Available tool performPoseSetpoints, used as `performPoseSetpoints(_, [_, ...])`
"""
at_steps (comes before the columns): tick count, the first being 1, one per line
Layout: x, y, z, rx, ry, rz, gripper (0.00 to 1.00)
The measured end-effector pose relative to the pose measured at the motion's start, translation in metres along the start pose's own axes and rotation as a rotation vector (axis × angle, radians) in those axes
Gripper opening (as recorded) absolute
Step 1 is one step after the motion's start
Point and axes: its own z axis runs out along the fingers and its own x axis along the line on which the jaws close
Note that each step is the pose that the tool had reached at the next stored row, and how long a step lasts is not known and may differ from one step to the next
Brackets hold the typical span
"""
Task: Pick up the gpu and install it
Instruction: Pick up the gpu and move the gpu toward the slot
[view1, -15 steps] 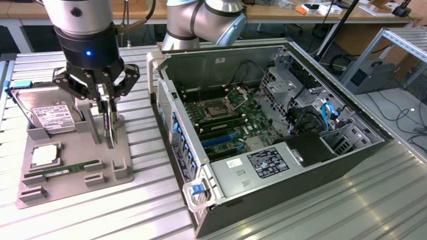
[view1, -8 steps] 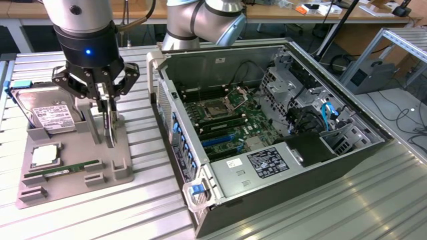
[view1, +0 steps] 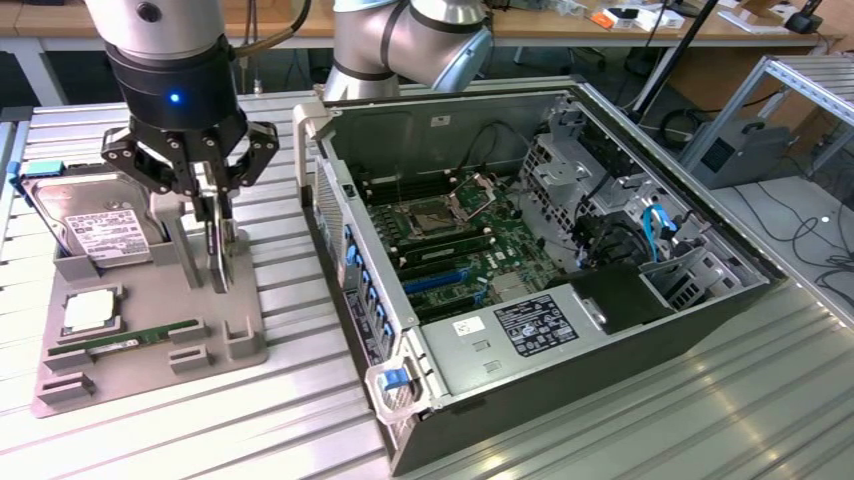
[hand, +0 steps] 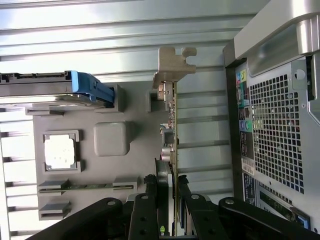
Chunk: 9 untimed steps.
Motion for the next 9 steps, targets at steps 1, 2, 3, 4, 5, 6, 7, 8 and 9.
performPoseSetpoints(1, [0.0,0.0,-0.0006,0.0,0.0,0.0,0.27])
performPoseSetpoints(2, [0.0,0.0001,-0.0011,0.0,0.0,0.0,0.27])
performPoseSetpoints(3, [0.0,0.0,-0.0015,0.0001,0.0,0.0,0.27])
performPoseSetpoints(4, [0.0,0.0001,-0.0017,0.0,-0.0001,0.0,0.27])
performPoseSetpoints(5, [-0.0001,0.0001,-0.002,0.0,0.0,0.0,0.27])
performPoseSetpoints(6, [-0.0001,0.0001,-0.0024,0.0,0.0,0.0,0.27])
performPoseSetpoints(7, [-0.0001,0.0001,-0.003,0.0001,0.0001,0.0,0.27])
performPoseSetpoints(8, [-0.0001,0.0001,-0.0034,0.0,0.0,0.0,0.27])
performPoseSetpoints(9, [-0.0001,0.0002,-0.0036,0.0,0.0,0.0,0.27])
